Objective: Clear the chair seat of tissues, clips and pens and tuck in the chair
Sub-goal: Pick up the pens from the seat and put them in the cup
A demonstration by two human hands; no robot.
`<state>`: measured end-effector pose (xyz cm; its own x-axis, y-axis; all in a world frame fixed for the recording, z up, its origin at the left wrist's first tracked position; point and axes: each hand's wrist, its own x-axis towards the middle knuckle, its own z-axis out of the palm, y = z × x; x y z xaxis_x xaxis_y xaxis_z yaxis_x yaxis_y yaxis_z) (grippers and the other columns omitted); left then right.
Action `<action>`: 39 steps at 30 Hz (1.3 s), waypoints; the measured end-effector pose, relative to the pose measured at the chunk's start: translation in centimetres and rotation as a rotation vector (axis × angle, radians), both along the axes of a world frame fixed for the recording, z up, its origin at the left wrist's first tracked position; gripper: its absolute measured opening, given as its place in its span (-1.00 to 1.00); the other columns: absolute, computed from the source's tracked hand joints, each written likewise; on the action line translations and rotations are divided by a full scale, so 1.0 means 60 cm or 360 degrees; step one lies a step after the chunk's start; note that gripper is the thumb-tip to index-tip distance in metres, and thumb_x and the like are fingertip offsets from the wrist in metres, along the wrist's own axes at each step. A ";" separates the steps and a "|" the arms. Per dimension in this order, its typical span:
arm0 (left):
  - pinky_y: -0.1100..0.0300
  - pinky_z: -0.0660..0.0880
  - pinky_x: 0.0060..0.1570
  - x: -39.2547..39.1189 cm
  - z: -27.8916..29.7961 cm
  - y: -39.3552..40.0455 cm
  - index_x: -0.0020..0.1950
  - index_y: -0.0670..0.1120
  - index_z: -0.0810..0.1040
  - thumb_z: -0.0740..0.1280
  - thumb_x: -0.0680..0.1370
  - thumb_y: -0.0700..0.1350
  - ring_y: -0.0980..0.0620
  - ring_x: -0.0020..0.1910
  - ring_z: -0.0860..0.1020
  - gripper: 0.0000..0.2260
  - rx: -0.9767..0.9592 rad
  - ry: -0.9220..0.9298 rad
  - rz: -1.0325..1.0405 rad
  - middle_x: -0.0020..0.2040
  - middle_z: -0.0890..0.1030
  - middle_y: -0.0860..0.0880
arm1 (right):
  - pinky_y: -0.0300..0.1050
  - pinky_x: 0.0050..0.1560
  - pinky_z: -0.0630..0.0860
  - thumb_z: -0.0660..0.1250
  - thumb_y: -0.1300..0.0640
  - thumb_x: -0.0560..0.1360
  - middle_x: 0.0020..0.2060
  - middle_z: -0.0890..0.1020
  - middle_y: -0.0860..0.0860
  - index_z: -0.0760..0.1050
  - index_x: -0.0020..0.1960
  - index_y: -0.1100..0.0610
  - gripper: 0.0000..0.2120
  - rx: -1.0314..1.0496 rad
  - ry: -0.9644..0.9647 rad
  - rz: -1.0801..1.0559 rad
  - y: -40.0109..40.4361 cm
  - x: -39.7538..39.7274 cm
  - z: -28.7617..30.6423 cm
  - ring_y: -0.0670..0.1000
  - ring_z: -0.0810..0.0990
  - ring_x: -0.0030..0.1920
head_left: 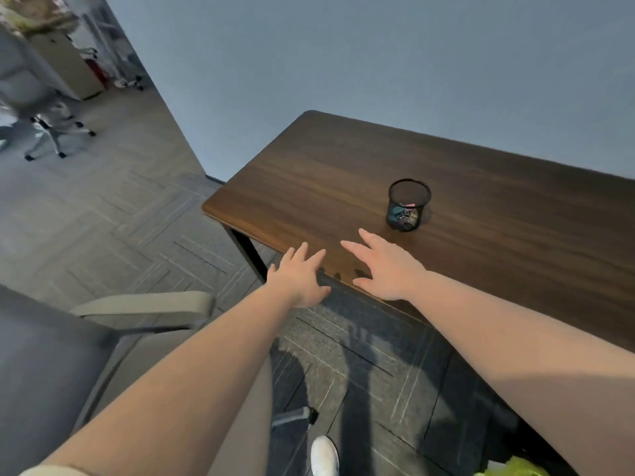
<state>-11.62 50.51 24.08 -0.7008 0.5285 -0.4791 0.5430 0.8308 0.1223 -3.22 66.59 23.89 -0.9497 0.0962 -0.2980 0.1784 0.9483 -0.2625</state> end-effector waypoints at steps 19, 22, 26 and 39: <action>-0.15 0.14 0.46 0.133 -0.236 -0.614 0.55 0.10 -0.03 0.22 0.54 0.10 -0.12 0.55 -0.04 -0.35 -0.0270 -0.0254 0.0966 0.58 -0.01 -0.07 | 0.13 0.32 0.37 0.25 -0.06 0.53 0.42 0.30 0.12 0.04 0.52 -0.06 -0.35 -0.0018 -0.0248 0.0681 -0.464 -0.041 -0.253 0.17 0.35 0.39; -0.15 0.21 0.43 0.156 -0.291 -0.665 0.53 0.09 0.02 0.23 0.54 0.10 -0.14 0.53 0.04 -0.37 -0.0260 -0.0316 0.1063 0.57 0.04 -0.09 | 0.16 0.31 0.38 0.25 -0.04 0.51 0.38 0.34 0.12 0.09 0.50 -0.05 -0.38 -0.0026 -0.0321 0.0737 -0.529 -0.046 -0.305 0.18 0.35 0.37; -0.11 0.38 0.28 0.185 -0.359 -0.705 0.45 0.05 0.17 0.27 0.52 0.10 -0.14 0.42 0.25 -0.45 -0.0177 -0.0366 0.1234 0.44 0.24 -0.07 | 0.09 0.27 0.34 0.26 0.04 0.50 0.32 0.38 0.09 0.15 0.46 -0.05 -0.43 -0.0039 -0.0455 0.0762 -0.612 -0.057 -0.372 0.17 0.35 0.35; 0.07 0.43 -0.04 0.184 -0.499 -0.733 0.21 -0.12 0.41 0.29 0.50 0.14 -0.16 0.19 0.51 -0.58 -0.0279 -0.0466 0.1300 0.20 0.52 -0.11 | 0.03 0.11 0.38 0.22 0.32 0.43 0.09 0.52 0.13 0.39 0.23 0.10 -0.61 0.0277 -0.0165 0.0689 -0.734 -0.106 -0.512 0.20 0.47 0.17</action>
<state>-0.59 6.53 -5.88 -0.6638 -0.1814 -0.7255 -0.2617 0.9652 -0.0019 -9.57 22.53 -6.85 -0.8796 -0.2448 -0.4079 -0.2258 0.9695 -0.0950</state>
